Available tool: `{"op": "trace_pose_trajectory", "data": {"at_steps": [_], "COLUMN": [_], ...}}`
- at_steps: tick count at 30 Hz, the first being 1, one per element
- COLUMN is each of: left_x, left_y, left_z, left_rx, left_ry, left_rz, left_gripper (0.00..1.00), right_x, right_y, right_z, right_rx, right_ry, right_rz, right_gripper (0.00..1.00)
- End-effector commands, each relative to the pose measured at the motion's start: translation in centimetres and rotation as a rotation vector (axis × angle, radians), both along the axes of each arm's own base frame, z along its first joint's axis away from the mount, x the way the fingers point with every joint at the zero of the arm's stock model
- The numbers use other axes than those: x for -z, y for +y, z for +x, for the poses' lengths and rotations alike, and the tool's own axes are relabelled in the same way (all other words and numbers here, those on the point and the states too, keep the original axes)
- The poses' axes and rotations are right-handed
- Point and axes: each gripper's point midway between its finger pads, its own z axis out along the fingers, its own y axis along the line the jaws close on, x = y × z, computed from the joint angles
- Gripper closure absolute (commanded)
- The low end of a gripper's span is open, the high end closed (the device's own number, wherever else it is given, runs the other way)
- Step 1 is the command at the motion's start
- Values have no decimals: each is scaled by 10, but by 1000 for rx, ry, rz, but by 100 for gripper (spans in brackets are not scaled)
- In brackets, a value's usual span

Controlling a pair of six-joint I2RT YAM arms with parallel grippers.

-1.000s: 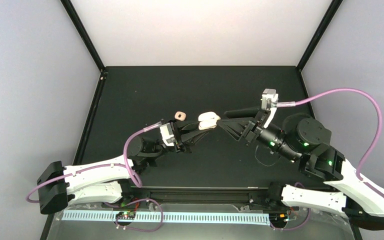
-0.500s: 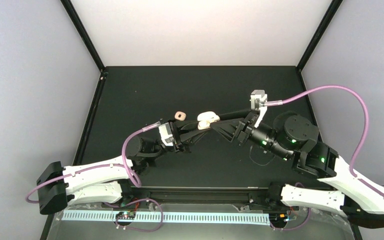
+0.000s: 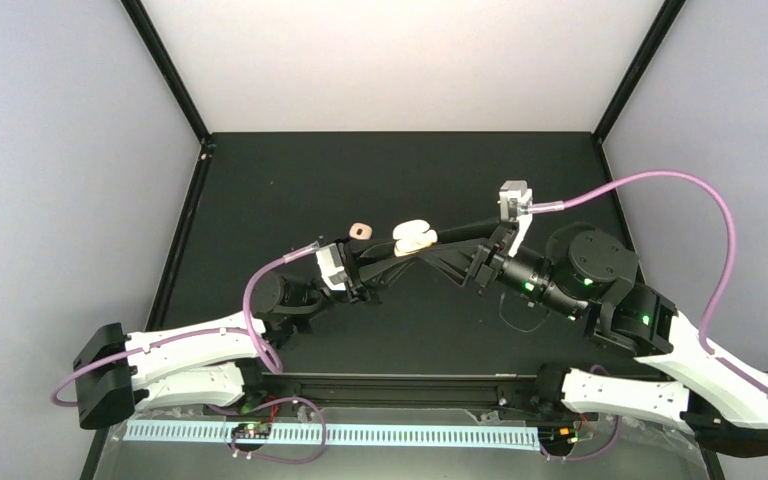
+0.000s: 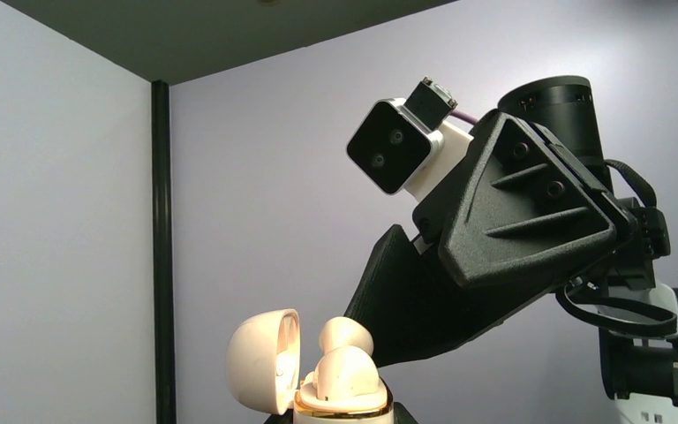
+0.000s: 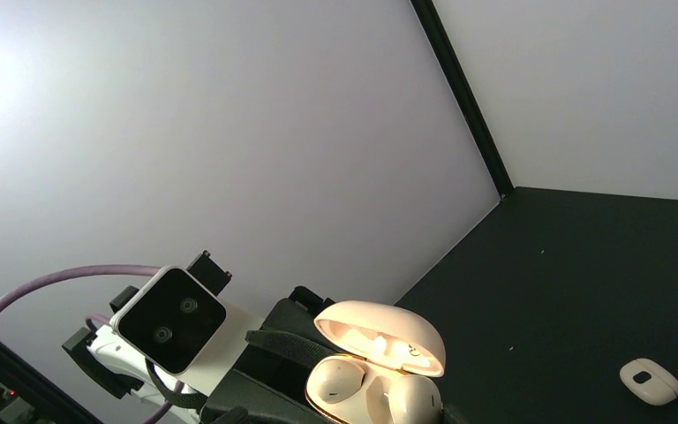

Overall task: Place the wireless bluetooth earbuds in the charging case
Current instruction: Place the earbud in the charging case.

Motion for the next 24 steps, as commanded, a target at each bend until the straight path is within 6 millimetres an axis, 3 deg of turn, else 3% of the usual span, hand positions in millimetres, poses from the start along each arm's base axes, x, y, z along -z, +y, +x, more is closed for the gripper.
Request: {"op": "trace_pose_trajectory", "data": {"at_steps": [1, 8, 16, 24], "left_x": [-25, -23, -25, -24], "left_y": [10, 9, 14, 13], "left_z": [-8, -6, -3, -3], "left_rx": [10, 0, -26, -20], "left_ry": [-33, -29, -17, -16], "left_rz": [-71, -67, -80, -75], "left_gripper": [98, 98, 98, 99], "right_x": [-13, -17, -17, -18], "right_y": [4, 4, -12, -7], "right_z": [-8, -13, -8, -10], "right_rx": [-50, -79, -16, -36], "right_ry": [-14, -24, -24, -27], "right_rz": [31, 48, 59, 57], "right_gripper": [45, 45, 44, 44]}}
